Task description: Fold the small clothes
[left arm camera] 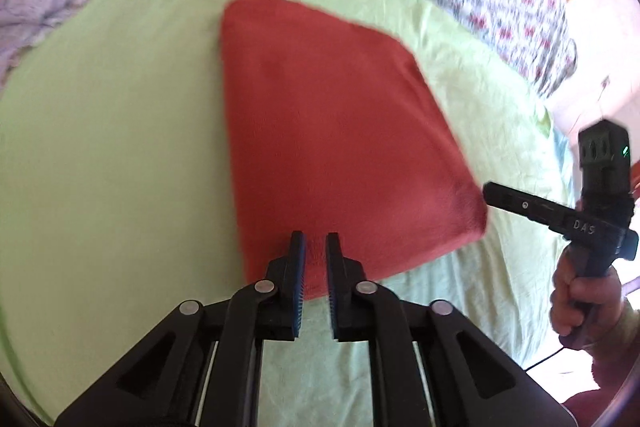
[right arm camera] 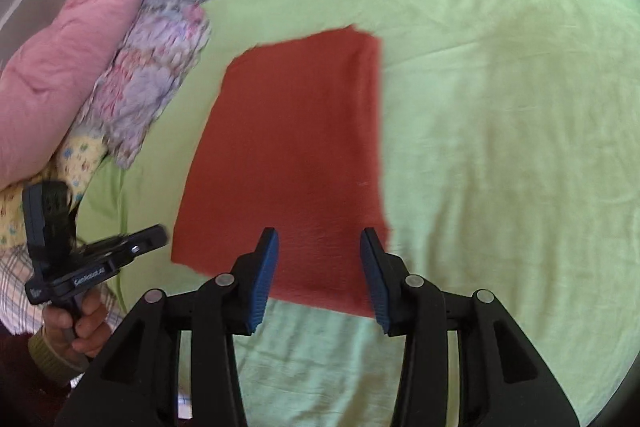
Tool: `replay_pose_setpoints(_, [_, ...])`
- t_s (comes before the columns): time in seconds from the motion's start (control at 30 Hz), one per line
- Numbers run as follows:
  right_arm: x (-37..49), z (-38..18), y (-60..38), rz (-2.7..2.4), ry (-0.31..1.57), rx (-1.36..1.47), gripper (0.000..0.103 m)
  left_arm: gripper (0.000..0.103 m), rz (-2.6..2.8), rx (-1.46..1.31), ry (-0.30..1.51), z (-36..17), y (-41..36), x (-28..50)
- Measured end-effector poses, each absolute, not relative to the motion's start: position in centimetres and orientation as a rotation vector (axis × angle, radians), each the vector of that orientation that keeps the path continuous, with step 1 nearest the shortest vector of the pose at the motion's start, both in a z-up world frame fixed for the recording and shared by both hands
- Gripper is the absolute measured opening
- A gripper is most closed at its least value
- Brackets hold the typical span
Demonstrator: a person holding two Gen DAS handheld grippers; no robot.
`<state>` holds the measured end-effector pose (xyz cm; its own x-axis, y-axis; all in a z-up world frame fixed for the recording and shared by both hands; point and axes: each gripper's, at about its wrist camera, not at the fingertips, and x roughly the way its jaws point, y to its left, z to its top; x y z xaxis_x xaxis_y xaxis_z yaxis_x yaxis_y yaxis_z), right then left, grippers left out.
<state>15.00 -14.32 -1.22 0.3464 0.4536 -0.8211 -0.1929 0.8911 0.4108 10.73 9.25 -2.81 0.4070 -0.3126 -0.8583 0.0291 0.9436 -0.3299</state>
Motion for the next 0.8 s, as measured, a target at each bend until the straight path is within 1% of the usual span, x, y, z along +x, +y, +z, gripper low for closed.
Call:
replay_pose_setpoints(0.07, [15.5,-2.9,-13.7,0.415,1.190,0.234,0.043,0.008,-0.220,-0.261,1.211,-5.6,8.8,10.9])
replay_pose_setpoints(0.1, [15.8,-4.5,-13.7,0.393,1.233,0.224,0.040,0.008,-0.220,-0.269,1.213,-6.2,9.0,10.8])
replay_pose_setpoints(0.13, [16.0,-5.6,-14.0,0.373,1.261,0.222,0.035,0.008,-0.228,-0.291,1.193,-6.3,9.6,10.6])
replay_pose_setpoints(0.17, [16.1,-6.8,-14.5,0.353,1.277,0.230,0.031,0.007,-0.231,-0.312,1.192,-6.3,9.8,10.6])
replay_pose_setpoints(0.2, [16.1,-7.1,-14.8,0.350,1.266,0.249,0.030,0.007,-0.228,-0.331,1.201,-6.1,10.0,10.7])
replay_pose_setpoints(0.27, [15.9,-7.0,-15.4,0.364,1.254,0.291,0.030,0.007,-0.225,-0.333,1.208,-5.8,10.2,10.7])
replay_pose_setpoints(0.37, [15.5,-7.4,-16.3,0.359,1.257,0.273,0.031,0.007,-0.227,-0.312,1.228,-5.6,10.1,10.3])
replay_pose_setpoints(0.4, [15.4,-7.4,-16.8,0.340,1.264,0.268,0.034,0.007,-0.225,-0.309,1.238,-5.5,10.0,10.1])
replay_pose_setpoints(0.47, [14.9,-7.6,-18.1,0.288,1.279,0.269,0.034,0.008,-0.224,-0.296,1.247,-4.9,9.9,9.4])
replay_pose_setpoints(0.57, [14.4,-6.4,-19.1,0.266,1.229,0.329,0.034,0.011,-0.222,-0.258,1.227,-3.7,10.5,7.8])
replay_pose_setpoints(0.63, [13.8,-5.2,-19.3,0.268,1.184,0.344,0.034,0.013,-0.223,-0.248,1.210,-2.5,11.0,6.8])
replay_pose_setpoints(0.67, [13.5,-4.5,-19.2,0.271,1.157,0.353,0.034,0.016,-0.223,-0.244,1.200,-2.0,11.1,6.6])
replay_pose_setpoints(0.73, [13.0,-3.3,-18.2,0.280,1.116,0.359,0.034,0.024,-0.217,-0.220,1.170,-0.8,11.3,6.2])
replay_pose_setpoints(0.77, [12.9,-2.9,-17.8,0.283,1.102,0.357,0.034,0.029,-0.207,-0.201,1.155,-0.2,11.4,6.1])
replay_pose_setpoints(0.8, [12.7,-2.5,-17.1,0.286,1.088,0.353,0.034,0.031,-0.198,-0.185,1.138,0.4,11.5,6.0])
